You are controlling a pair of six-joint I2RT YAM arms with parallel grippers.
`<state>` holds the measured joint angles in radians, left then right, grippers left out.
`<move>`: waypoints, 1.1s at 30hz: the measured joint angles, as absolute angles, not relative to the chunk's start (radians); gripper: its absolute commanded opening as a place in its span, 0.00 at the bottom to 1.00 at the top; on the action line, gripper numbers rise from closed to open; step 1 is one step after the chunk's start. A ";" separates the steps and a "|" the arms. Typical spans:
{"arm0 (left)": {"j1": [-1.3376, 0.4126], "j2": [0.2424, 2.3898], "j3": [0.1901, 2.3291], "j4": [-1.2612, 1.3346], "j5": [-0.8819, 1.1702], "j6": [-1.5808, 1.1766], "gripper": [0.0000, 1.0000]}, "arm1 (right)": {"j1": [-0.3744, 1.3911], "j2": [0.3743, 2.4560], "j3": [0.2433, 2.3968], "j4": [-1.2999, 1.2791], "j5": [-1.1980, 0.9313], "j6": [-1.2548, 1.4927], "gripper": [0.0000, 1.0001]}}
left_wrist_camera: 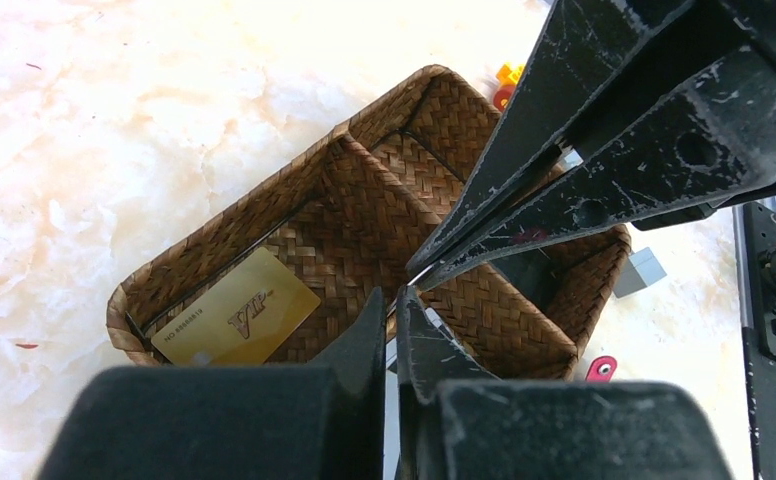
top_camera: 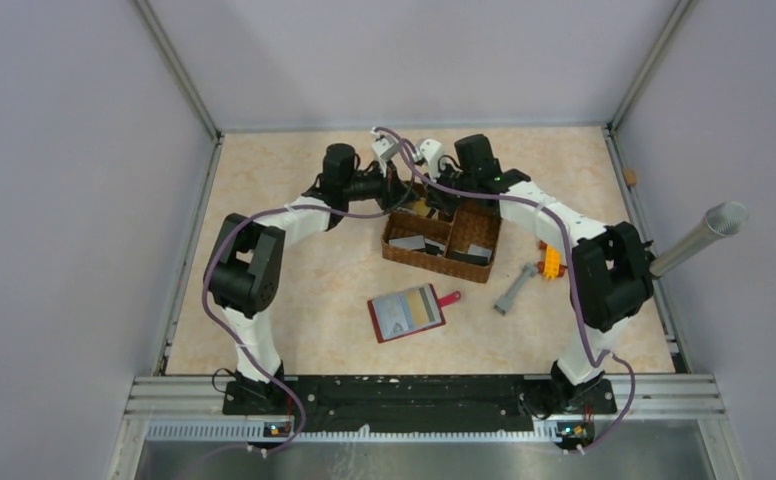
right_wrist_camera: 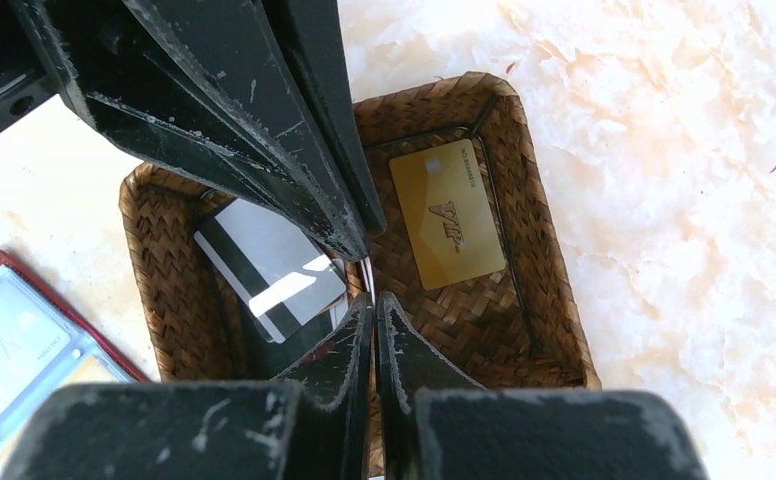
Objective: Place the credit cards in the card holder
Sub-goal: Pick up the credit card from the storage box.
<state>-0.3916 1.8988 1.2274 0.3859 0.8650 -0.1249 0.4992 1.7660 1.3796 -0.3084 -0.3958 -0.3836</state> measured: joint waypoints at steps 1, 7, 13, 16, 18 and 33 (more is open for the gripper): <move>-0.392 1.901 1.229 0.383 0.867 -0.121 0.00 | 0.499 1.766 1.378 -0.308 -0.391 -0.383 0.00; -0.395 1.907 1.232 0.370 0.850 -0.109 0.00 | 0.500 1.761 1.357 -0.300 -0.364 -0.364 0.00; -0.401 1.907 1.189 0.463 0.778 -0.184 0.04 | 0.499 1.753 1.351 -0.278 -0.289 -0.272 0.00; -0.403 1.907 1.122 0.547 0.748 -0.247 0.11 | 0.498 1.735 1.321 -0.245 -0.276 -0.204 0.00; -0.403 1.907 1.078 0.598 0.731 -0.290 0.19 | 0.496 1.713 1.286 -0.222 -0.266 -0.165 0.00; -0.396 1.639 0.978 0.669 0.645 -0.422 0.74 | 0.494 1.325 1.170 -0.193 -0.112 -0.040 0.00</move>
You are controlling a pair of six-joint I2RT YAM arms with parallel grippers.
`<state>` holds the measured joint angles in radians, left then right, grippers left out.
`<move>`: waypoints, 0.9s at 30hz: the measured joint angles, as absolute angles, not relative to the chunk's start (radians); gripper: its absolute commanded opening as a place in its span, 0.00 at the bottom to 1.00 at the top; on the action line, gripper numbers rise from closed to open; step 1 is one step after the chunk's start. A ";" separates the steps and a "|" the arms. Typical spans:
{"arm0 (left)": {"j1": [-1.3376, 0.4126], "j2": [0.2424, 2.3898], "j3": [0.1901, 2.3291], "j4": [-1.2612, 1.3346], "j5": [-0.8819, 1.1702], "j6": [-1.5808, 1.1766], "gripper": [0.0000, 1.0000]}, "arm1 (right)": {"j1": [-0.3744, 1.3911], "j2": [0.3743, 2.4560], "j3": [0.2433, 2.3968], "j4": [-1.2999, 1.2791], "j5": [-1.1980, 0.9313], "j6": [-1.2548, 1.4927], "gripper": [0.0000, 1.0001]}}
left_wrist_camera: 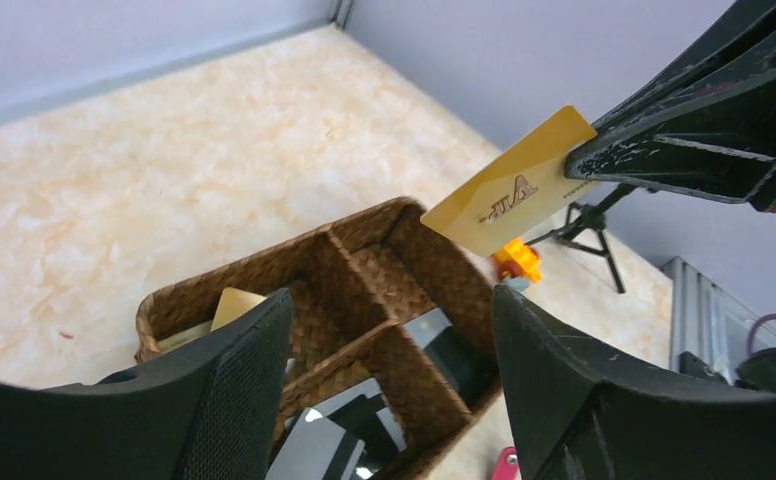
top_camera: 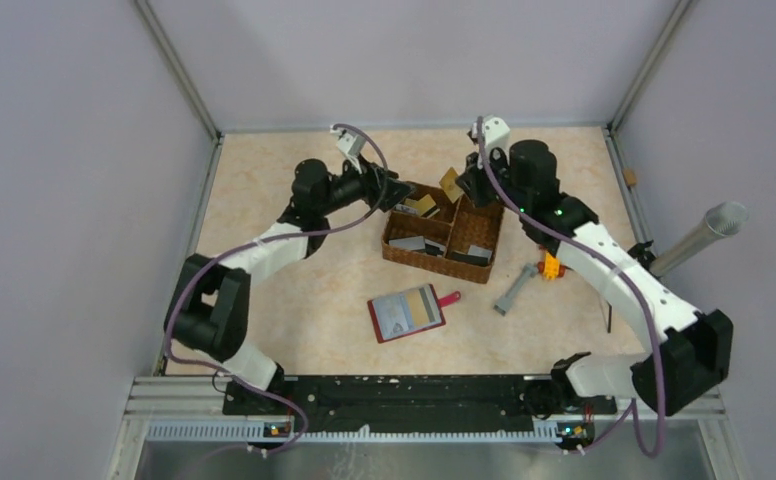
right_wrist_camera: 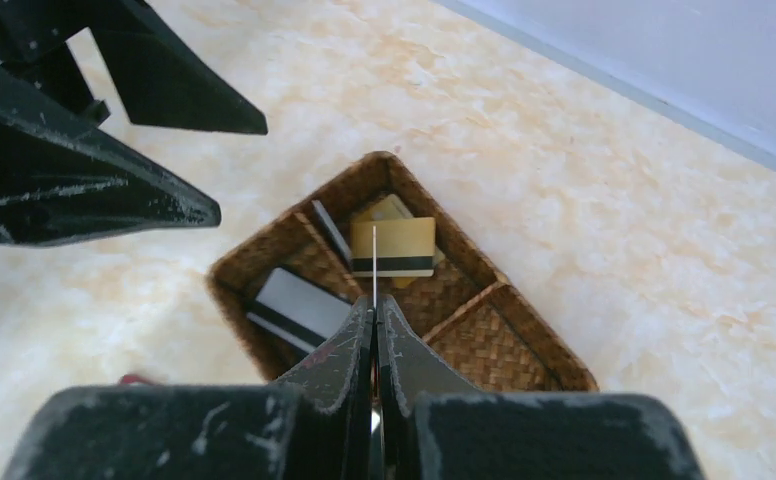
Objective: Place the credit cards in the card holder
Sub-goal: Pick up the credit card from the storage box, then insert the credit card into the card holder.
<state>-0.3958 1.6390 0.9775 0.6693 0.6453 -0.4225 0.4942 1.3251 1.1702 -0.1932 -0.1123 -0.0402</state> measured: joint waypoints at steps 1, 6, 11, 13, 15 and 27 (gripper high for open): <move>-0.395 1.601 0.968 0.664 0.646 -0.423 0.74 | 0.494 1.292 1.171 -0.210 -0.132 -0.028 0.00; -0.401 1.419 0.918 0.562 0.694 -0.425 0.78 | 0.494 1.202 1.170 -0.322 -0.307 0.020 0.00; -0.472 1.250 0.819 0.381 0.763 -0.400 0.80 | 0.494 1.201 1.143 -0.464 -0.536 0.046 0.00; -0.518 1.213 0.797 0.297 0.774 -0.382 0.80 | 0.495 1.205 1.123 -0.506 -0.619 0.051 0.00; -0.574 1.189 0.778 0.211 0.785 -0.361 0.80 | 0.496 1.214 1.103 -0.534 -0.708 0.057 0.00; -0.656 1.135 0.592 0.102 0.841 -0.426 0.73 | 0.556 1.308 1.026 -0.540 -0.986 0.072 0.00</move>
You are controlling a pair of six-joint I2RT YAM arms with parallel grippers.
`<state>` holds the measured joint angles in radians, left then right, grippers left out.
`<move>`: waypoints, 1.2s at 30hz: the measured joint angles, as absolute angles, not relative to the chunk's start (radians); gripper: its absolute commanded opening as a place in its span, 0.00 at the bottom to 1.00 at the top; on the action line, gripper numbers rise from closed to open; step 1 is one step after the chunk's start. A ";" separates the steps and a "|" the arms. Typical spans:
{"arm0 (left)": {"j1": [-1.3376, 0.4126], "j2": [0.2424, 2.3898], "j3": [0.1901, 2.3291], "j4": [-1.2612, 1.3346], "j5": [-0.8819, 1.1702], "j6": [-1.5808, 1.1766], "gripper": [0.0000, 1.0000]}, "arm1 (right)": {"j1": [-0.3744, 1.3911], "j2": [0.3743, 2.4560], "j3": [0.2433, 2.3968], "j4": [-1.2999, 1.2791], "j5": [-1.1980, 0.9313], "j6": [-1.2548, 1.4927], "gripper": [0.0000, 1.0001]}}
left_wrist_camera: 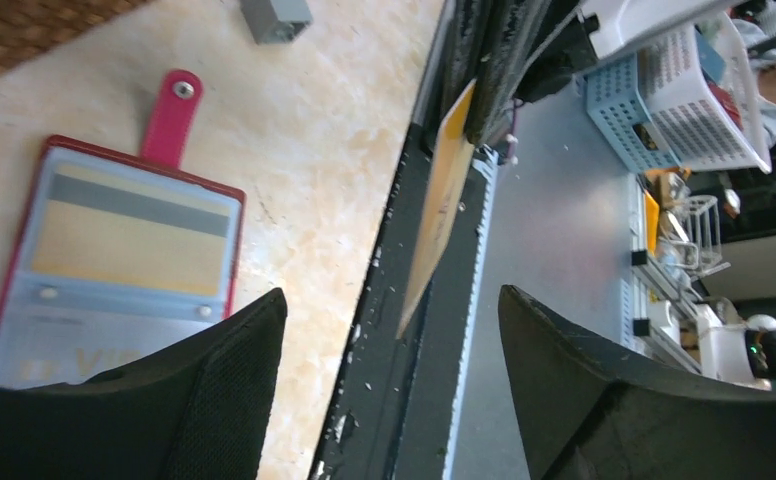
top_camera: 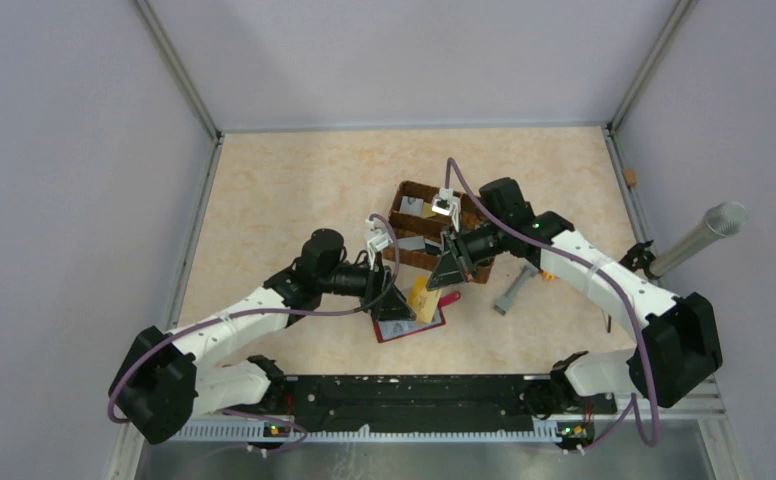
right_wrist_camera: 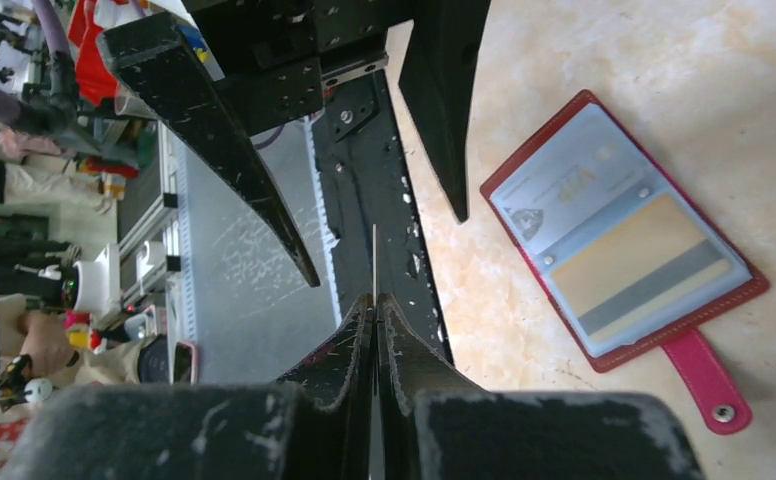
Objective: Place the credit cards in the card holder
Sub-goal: Insert the credit card into the card holder.
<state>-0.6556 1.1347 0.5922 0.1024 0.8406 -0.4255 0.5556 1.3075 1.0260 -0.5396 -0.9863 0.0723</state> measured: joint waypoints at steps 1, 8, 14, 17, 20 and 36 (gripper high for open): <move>-0.663 1.135 0.580 0.123 0.850 -0.446 0.65 | 0.564 1.320 1.026 -0.538 -0.994 0.073 0.00; -0.697 1.155 0.501 0.356 0.916 -0.617 0.22 | 0.585 1.365 1.026 -0.495 -1.020 0.091 0.00; -0.700 1.191 0.443 0.506 0.931 -0.738 0.00 | 0.590 1.388 1.026 -0.486 -1.040 0.099 0.00; -0.701 1.199 0.411 0.586 0.931 -0.807 0.00 | 0.593 1.394 1.026 -0.486 -1.041 0.100 0.17; -0.702 1.201 0.391 0.627 0.920 -0.866 0.00 | 0.592 1.406 1.026 -0.469 -1.026 0.115 0.43; -0.706 1.208 0.279 0.849 0.697 -1.140 0.00 | 0.566 1.220 0.755 -0.096 -0.776 0.463 0.63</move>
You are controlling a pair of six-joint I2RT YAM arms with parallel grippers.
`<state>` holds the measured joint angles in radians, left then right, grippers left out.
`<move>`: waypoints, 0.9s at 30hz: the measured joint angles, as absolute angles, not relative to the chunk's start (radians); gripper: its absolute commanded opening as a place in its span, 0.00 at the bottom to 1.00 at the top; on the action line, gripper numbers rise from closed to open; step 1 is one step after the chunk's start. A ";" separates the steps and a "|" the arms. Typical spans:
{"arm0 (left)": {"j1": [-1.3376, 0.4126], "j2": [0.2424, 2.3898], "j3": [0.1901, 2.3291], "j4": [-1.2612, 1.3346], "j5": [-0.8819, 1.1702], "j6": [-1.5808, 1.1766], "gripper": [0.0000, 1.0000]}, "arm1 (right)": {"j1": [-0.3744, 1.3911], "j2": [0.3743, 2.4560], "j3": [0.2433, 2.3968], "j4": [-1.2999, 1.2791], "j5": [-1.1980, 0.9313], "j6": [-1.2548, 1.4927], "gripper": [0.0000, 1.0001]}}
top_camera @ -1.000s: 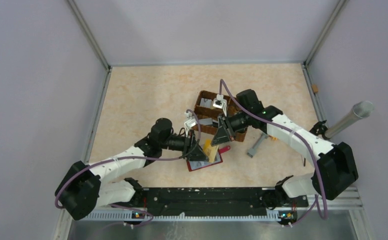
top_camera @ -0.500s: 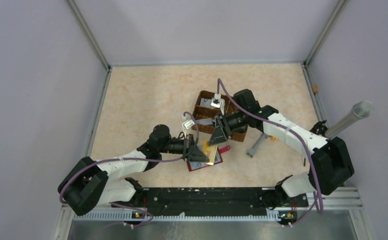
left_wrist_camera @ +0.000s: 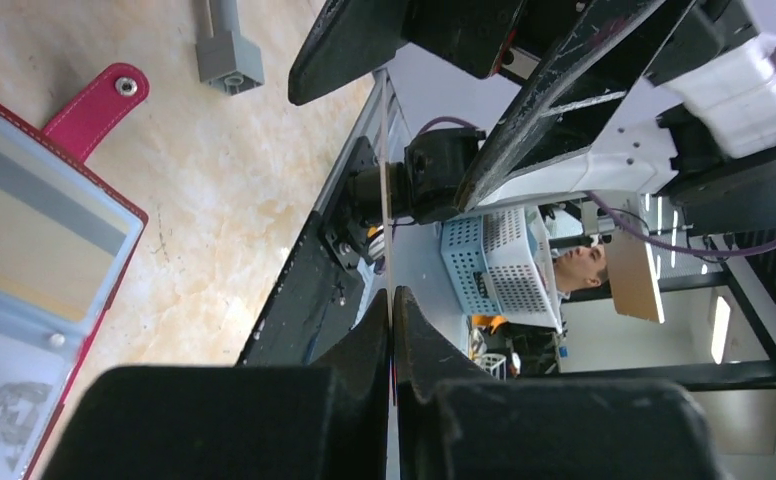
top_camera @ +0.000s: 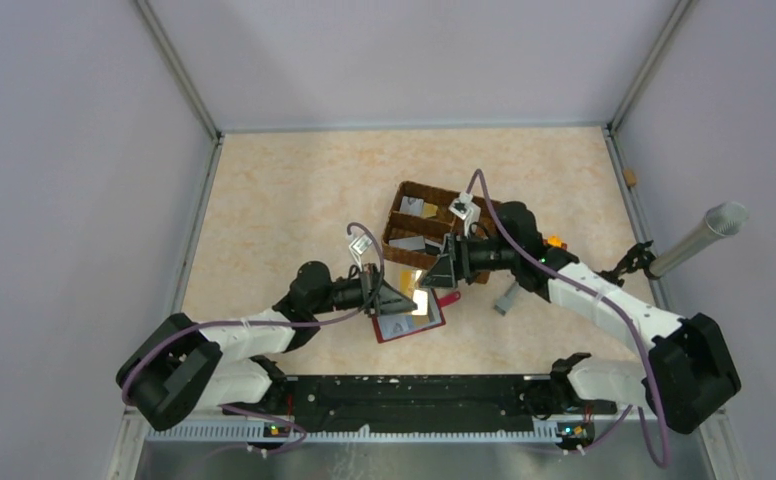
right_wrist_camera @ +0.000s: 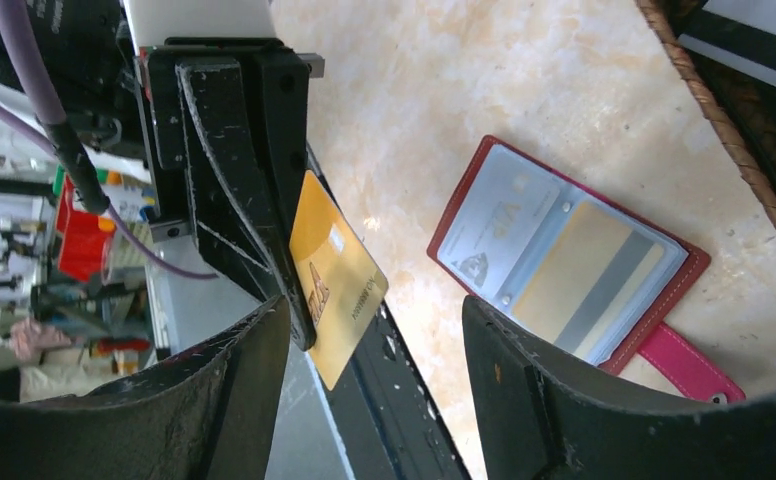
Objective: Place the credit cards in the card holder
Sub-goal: Insert the credit card into the card holder.
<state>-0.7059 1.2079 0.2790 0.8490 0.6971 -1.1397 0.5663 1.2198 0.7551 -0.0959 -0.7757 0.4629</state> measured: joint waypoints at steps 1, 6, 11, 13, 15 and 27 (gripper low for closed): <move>-0.706 1.206 0.275 0.868 0.680 -1.158 0.00 | 0.566 1.199 0.736 -0.073 -0.757 0.494 0.63; -0.706 1.206 0.271 0.927 0.641 -1.224 0.00 | 0.566 1.162 0.686 0.062 -0.719 0.634 0.59; -0.706 1.206 0.265 0.978 0.621 -1.265 0.00 | 0.567 1.163 0.635 0.191 -0.719 0.749 0.52; -0.706 1.206 0.256 0.996 0.612 -1.278 0.00 | 0.570 1.170 0.622 0.228 -0.720 0.783 0.46; -0.706 1.206 0.251 1.003 0.608 -1.288 0.00 | 0.575 1.180 0.614 0.272 -0.727 0.815 0.38; -0.706 1.207 0.244 1.037 0.586 -1.310 0.07 | 0.615 1.231 0.606 0.402 -0.803 0.891 0.00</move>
